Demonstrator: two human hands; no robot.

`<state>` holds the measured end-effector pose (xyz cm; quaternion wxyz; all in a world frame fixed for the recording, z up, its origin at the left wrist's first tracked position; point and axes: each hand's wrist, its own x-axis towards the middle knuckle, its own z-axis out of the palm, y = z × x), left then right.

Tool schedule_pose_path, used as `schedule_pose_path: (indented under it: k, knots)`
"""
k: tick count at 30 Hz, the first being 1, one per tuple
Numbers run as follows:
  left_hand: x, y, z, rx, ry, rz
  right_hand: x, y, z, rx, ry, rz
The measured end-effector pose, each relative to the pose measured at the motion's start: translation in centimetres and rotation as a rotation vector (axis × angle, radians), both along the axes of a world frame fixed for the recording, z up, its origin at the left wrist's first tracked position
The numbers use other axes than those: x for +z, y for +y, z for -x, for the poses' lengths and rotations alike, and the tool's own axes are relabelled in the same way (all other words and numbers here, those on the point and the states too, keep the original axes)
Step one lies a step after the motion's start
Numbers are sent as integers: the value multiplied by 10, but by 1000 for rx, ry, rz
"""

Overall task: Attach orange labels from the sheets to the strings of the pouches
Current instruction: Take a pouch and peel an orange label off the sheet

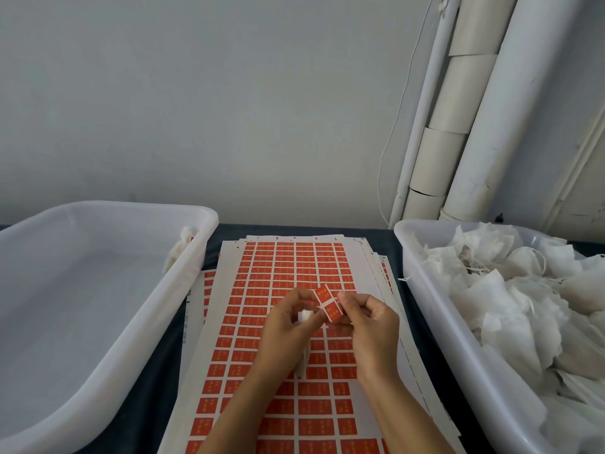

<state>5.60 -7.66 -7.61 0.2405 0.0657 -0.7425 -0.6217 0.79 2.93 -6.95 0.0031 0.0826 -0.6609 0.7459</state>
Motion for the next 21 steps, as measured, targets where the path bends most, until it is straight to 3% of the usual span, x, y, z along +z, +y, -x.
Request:
schedule_pose_path:
  k: [6, 14, 21]
  knots:
    - [2, -5, -4, -86, -10, 32, -5, 0, 4, -39, 13, -41]
    - [1, -3, -2, -85, -58, -67, -7, 0, 7, -45, 34, -91]
    - [4, 1, -1, -50, 37, -142, -11, -1, 7, -27, 70, -131]
